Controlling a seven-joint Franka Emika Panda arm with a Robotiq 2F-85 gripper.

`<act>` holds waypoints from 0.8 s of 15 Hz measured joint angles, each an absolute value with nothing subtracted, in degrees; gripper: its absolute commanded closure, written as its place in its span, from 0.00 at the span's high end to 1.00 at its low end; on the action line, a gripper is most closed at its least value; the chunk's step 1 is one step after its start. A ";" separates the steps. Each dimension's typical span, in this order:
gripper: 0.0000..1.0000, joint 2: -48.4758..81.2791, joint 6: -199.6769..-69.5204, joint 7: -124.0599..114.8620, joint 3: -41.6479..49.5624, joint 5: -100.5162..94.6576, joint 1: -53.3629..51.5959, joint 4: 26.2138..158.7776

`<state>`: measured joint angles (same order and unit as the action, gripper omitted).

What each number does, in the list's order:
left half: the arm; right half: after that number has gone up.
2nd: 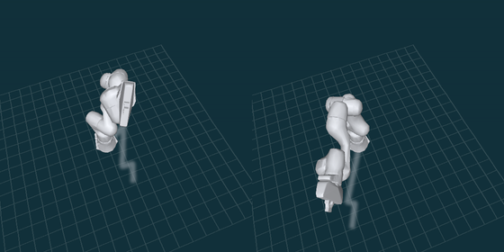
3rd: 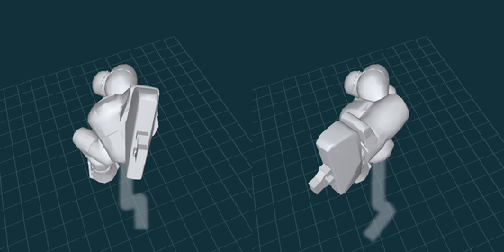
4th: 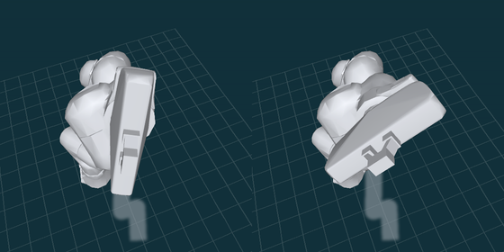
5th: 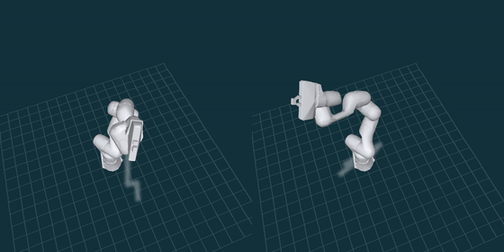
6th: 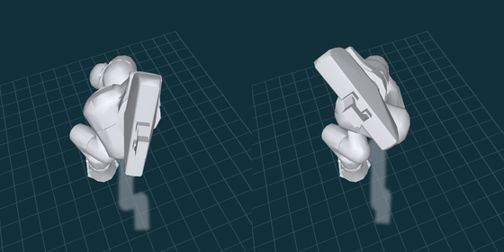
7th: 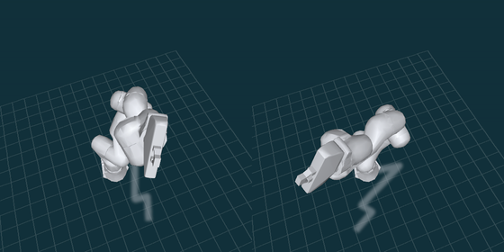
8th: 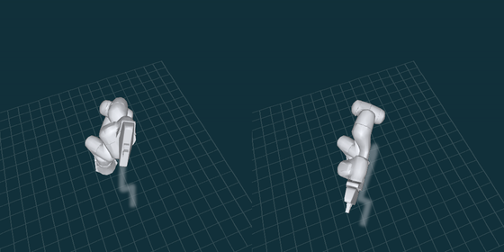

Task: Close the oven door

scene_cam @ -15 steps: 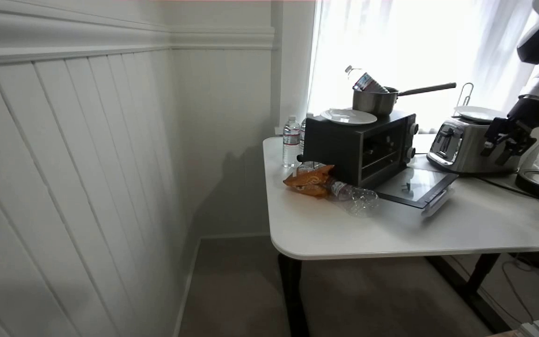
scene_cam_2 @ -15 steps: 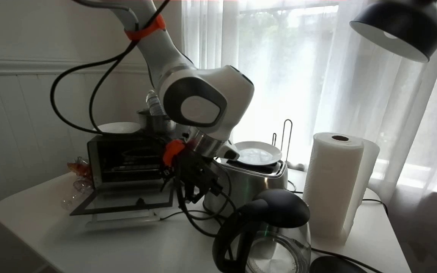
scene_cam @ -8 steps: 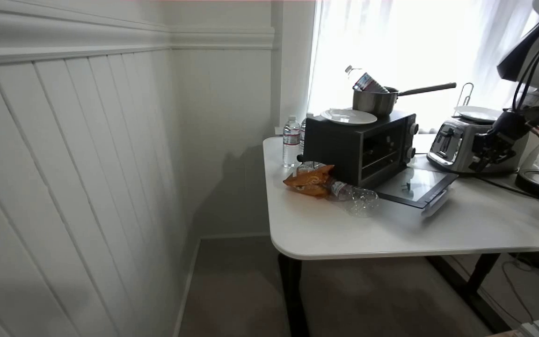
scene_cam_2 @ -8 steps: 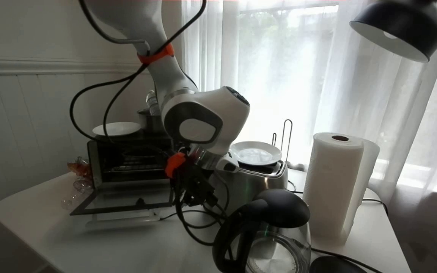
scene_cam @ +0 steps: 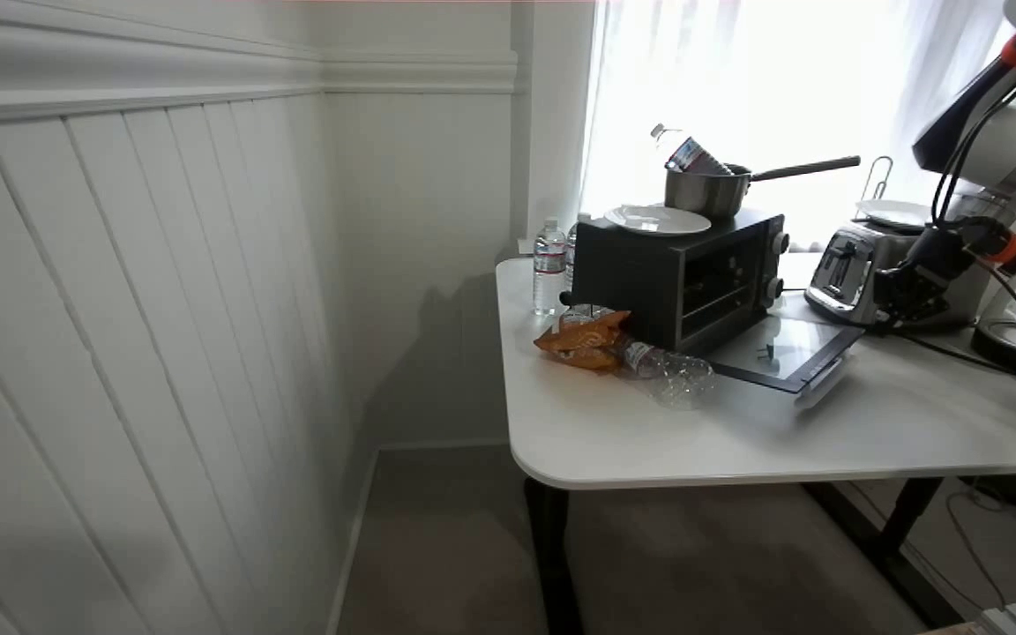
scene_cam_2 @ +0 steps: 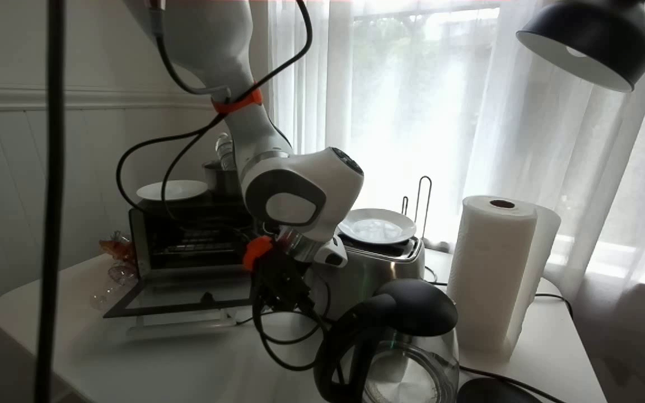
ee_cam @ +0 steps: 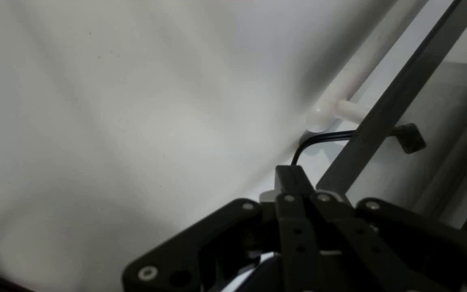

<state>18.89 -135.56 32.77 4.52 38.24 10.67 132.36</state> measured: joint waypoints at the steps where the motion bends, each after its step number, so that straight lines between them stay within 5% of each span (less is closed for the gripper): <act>1: 0.02 19.37 -135.56 32.58 4.16 38.24 10.88 132.15; 12: 0.02 20.13 -133.85 33.34 1.87 42.53 13.58 131.19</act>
